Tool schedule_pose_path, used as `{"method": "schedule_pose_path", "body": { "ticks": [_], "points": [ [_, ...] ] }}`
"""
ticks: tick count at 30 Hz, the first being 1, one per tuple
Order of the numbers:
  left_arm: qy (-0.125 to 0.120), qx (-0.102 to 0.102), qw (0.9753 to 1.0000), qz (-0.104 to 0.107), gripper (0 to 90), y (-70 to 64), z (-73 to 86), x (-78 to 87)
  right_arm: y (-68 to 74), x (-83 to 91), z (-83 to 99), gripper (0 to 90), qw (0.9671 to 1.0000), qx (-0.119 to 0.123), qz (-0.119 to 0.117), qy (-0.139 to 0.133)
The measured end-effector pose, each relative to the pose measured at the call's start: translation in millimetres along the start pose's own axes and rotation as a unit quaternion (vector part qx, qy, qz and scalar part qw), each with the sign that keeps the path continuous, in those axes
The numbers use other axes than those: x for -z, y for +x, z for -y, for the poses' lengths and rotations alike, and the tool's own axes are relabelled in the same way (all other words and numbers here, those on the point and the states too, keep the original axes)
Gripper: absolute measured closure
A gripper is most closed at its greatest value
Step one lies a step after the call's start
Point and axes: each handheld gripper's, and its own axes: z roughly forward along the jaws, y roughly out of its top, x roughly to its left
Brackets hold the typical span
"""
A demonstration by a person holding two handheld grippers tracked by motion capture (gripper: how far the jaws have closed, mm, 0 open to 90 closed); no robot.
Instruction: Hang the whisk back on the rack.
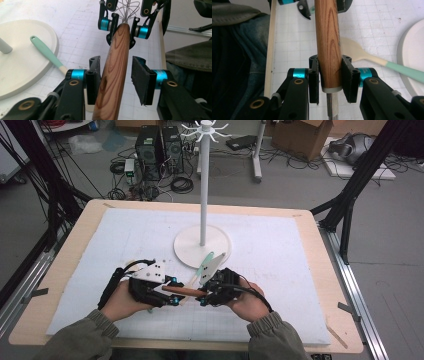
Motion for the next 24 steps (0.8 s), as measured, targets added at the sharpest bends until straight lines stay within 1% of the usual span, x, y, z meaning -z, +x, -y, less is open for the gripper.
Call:
{"method": "schedule_pose_path", "body": {
  "ticks": [2, 3, 5, 9, 14, 17, 18, 21, 23, 24],
  "points": [
    [-0.008, 0.004, 1.0, 0.004, 58.3, 1.3, 0.4, 2.0, -0.8, 0.9, 0.0, 71.3, 1.0, -0.001, -0.001, -0.003],
    [-0.012, 0.007, 0.9999, 0.007, 58.2, 2.2, 1.0, 2.9, -1.2, 1.0, 0.3, 71.3, 1.0, -0.002, -0.005, -0.005],
    [-0.015, 0.012, 0.9998, 0.007, 58.9, 3.0, 2.2, 4.0, -2.3, 2.1, 0.9, 71.3, 0.9999, -0.003, -0.005, -0.01],
    [-0.02, 0.013, 0.9997, 0.008, 60.4, 3.6, 2.5, 5.0, -3.4, 4.4, 1.3, 71.3, 0.9996, -0.007, -0.015, -0.023],
    [-0.027, 0.015, 0.9994, 0.013, 59.6, 3.8, 0.5, 5.0, -2.8, 3.4, 0.4, 71.4, 0.9997, -0.006, -0.012, -0.021],
    [-0.039, 0.018, 0.999, 0.014, 58.5, 4.1, -1.7, 5.9, -3.3, 4.6, 0.0, 71.5, 0.9996, -0.01, -0.008, -0.026],
    [-0.042, 0.019, 0.9988, 0.015, 58.3, 4.5, -2.4, 6.4, -3.5, 4.9, 0.0, 71.5, 0.9994, -0.012, -0.012, -0.028],
    [-0.052, 0.025, 0.9982, 0.019, 57.2, 5.4, -4.1, 7.0, -3.2, 5.6, -1.2, 71.5, 0.9994, -0.01, -0.012, -0.032],
    [-0.059, 0.026, 0.9977, 0.021, 57.2, 5.8, -4.7, 7.7, -2.8, 5.8, -2.3, 71.5, 0.9991, -0.009, -0.017, -0.038],
    [-0.063, 0.03, 0.9973, 0.023, 57.2, 5.9, -5.1, 8.1, -2.9, 5.9, -3.0, 71.5, 0.999, -0.008, -0.018, -0.041]
  ]
}}
